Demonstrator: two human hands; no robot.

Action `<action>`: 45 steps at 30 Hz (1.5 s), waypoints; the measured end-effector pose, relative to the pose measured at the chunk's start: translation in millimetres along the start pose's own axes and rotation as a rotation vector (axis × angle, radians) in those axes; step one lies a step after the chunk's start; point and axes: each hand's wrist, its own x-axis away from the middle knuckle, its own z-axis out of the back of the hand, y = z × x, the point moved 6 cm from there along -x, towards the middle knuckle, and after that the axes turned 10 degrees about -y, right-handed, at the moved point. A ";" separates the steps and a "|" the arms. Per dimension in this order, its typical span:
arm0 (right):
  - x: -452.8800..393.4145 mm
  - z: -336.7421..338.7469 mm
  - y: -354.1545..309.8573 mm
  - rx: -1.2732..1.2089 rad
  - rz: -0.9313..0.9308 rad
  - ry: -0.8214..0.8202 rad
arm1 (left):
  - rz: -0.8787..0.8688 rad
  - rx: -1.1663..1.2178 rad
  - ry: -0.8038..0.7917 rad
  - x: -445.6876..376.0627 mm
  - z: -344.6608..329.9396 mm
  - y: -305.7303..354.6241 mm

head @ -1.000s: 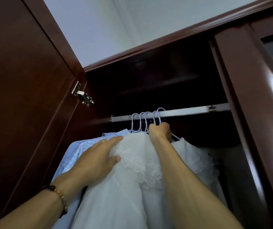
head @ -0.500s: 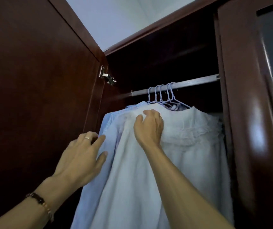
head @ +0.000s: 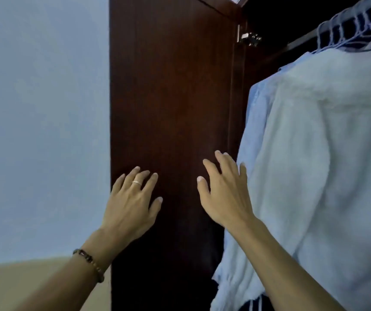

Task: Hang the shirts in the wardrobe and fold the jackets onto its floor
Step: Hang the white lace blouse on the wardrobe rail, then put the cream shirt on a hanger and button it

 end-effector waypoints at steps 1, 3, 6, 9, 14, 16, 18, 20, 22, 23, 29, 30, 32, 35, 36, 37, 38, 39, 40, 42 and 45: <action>11.3 -9.4 -17.6 -0.011 0.038 -0.016 | 0.037 -0.021 -0.002 20.3 2.7 -11.8; 37.2 -25.6 -63.6 -0.076 0.120 -0.071 | 0.115 -0.107 -0.063 69.7 10.8 -36.6; 71.5 -46.0 -136.5 -0.169 0.218 -0.161 | 0.234 -0.187 -0.159 142.6 21.2 -78.9; 109.8 -55.2 -224.4 -0.289 0.327 -0.220 | 0.387 -0.229 -0.249 224.9 43.8 -124.4; 191.3 -50.1 -364.6 -0.482 0.553 -0.364 | 0.648 -0.245 -0.342 375.7 75.0 -189.0; 228.3 -43.8 -420.6 -0.531 0.629 -0.402 | 0.752 -0.273 -0.371 443.9 89.6 -214.3; 271.6 -39.9 -480.5 -0.559 0.716 -0.475 | 0.870 -0.266 -0.400 515.7 105.9 -239.9; 311.1 -39.1 -532.6 -0.559 0.758 -0.543 | 0.948 -0.264 -0.415 577.9 122.1 -261.1; 356.4 -31.6 -593.9 -0.540 0.787 -0.575 | 1.029 -0.252 -0.419 648.9 144.9 -288.0; 377.0 -29.7 -620.3 -0.538 0.801 -0.585 | 1.048 -0.240 -0.411 678.3 155.9 -298.8; 504.0 -14.3 -757.5 -0.607 0.877 -0.815 | 1.201 -0.173 -0.513 859.2 213.1 -349.6; 519.0 -12.1 -772.0 -0.618 0.868 -0.841 | 1.225 -0.176 -0.522 881.7 220.8 -353.4; 557.1 -5.4 -810.8 -0.616 0.901 -0.912 | 1.305 -0.165 -0.565 932.9 240.0 -364.1; 606.3 -6.7 -857.4 -0.585 0.956 -1.014 | 1.385 -0.159 -0.570 988.9 261.3 -376.4; 622.6 -8.0 -876.8 -0.595 0.973 -1.040 | 1.433 -0.130 -0.576 1012.5 264.3 -381.6; 632.3 -9.4 -889.6 -0.602 0.979 -1.062 | 1.452 -0.135 -0.563 1025.6 267.7 -384.9; 644.3 -12.2 -904.8 -0.594 0.994 -1.085 | 1.474 -0.120 -0.560 1041.0 270.6 -388.2; 659.5 -17.2 -926.5 -0.585 1.012 -1.127 | 1.501 -0.122 -0.540 1061.0 274.1 -395.2; 668.2 -21.5 -938.5 -0.573 1.028 -1.145 | 1.516 -0.110 -0.538 1071.6 274.5 -398.1; 695.2 -31.5 -977.0 -0.575 1.071 -1.196 | 1.584 -0.123 -0.544 1107.9 277.5 -413.5; 729.0 -45.4 -1032.0 -0.608 1.117 -1.246 | 1.629 -0.142 -0.535 1151.1 281.6 -439.6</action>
